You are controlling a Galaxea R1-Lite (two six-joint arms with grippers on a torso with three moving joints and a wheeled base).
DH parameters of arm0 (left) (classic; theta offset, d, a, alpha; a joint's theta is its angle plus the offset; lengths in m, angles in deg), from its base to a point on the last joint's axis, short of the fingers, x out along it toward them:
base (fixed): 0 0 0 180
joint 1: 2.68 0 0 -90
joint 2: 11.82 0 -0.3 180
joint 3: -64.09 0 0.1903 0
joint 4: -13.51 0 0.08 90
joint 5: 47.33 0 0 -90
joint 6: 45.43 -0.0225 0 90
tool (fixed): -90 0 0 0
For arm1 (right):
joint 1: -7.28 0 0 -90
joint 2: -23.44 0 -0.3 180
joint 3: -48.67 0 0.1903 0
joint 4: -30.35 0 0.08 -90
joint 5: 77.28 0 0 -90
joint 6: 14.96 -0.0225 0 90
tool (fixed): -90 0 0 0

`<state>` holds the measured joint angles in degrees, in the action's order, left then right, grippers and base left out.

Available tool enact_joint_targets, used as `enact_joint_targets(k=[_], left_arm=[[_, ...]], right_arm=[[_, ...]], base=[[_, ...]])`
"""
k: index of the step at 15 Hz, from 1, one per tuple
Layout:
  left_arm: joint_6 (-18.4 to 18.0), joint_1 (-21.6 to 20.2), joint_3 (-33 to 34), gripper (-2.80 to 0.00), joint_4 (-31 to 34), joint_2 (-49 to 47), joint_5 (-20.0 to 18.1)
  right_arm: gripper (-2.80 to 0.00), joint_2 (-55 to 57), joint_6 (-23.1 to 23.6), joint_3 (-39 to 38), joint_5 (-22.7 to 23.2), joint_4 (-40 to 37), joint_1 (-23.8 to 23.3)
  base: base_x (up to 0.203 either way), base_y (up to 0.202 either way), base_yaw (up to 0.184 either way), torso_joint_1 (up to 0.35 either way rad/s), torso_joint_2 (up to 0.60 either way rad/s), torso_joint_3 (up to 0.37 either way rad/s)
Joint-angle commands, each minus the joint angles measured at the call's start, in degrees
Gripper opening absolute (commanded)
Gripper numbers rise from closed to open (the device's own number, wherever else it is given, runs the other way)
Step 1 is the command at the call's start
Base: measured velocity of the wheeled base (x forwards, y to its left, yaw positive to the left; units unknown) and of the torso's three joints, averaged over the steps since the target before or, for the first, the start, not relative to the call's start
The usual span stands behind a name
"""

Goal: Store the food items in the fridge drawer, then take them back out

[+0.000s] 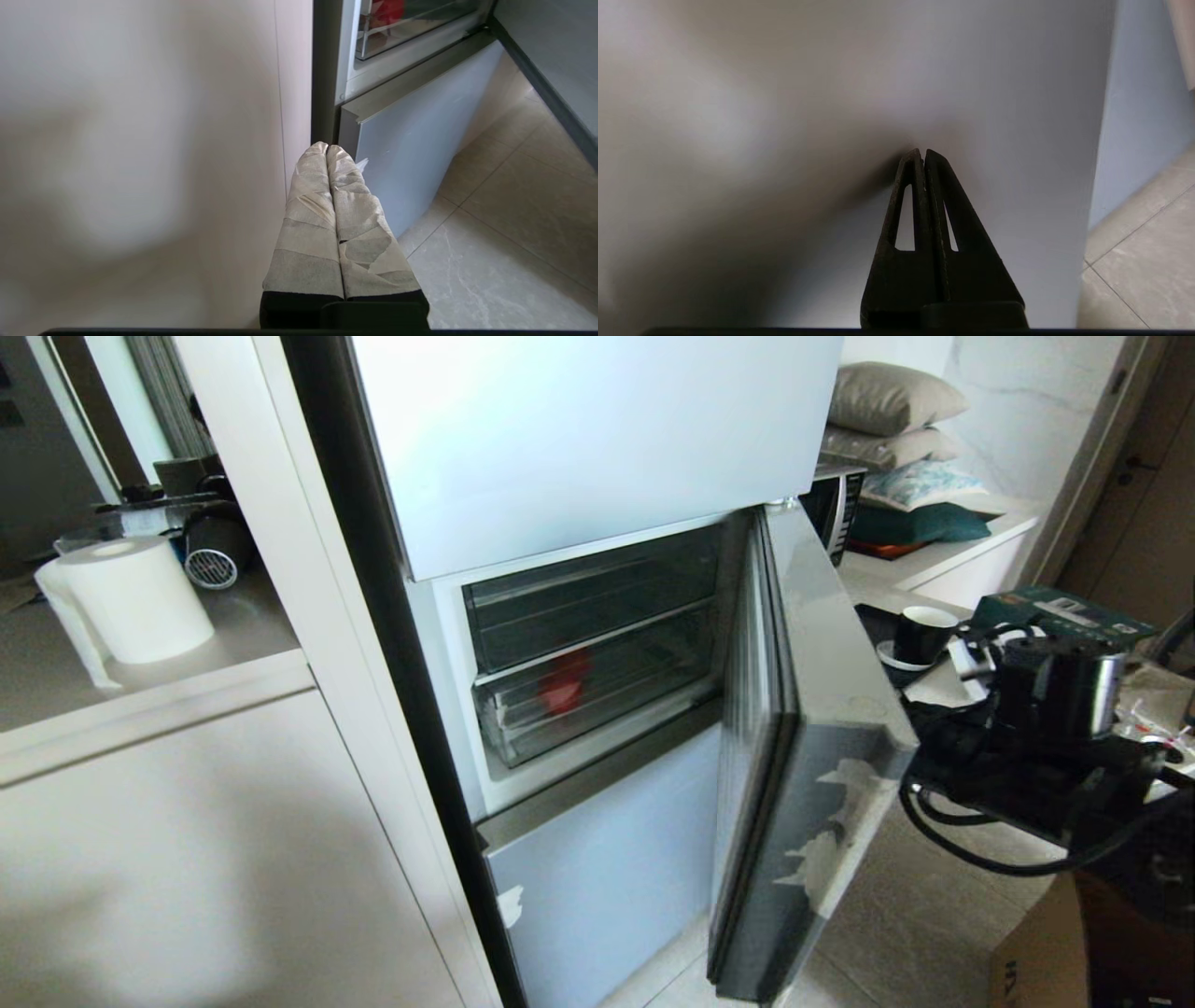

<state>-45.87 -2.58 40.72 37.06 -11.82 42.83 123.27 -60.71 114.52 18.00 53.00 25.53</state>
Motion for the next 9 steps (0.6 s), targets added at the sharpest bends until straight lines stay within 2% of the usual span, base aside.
enact_joint_targets(k=[1,5,7,9], left_arm=[[0.0,0.0,0.0,-2.8,0.0,-0.1,0.0],[0.0,0.0,0.0,-2.8,0.0,-0.1,0.0],[0.0,0.0,0.0,-2.8,0.0,-0.1,0.0],[0.0,0.0,0.0,-2.8,0.0,-0.1,0.0]], right_arm=[[-2.8,8.0,-0.3,6.0,-2.2,0.3,6.9],[-2.8,19.0,-0.1,19.9,-6.4,0.3,13.1],[-2.8,24.4,0.2,29.4,-8.7,0.2,14.4],[-2.8,27.4,0.3,33.4,-10.4,0.2,14.8]], base=[[0.0,0.0,0.0,0.0,0.0,0.0],[0.0,0.0,0.0,0.0,0.0,0.0],[0.0,0.0,0.0,0.0,0.0,0.0],[0.0,0.0,0.0,0.0,0.0,0.0]])
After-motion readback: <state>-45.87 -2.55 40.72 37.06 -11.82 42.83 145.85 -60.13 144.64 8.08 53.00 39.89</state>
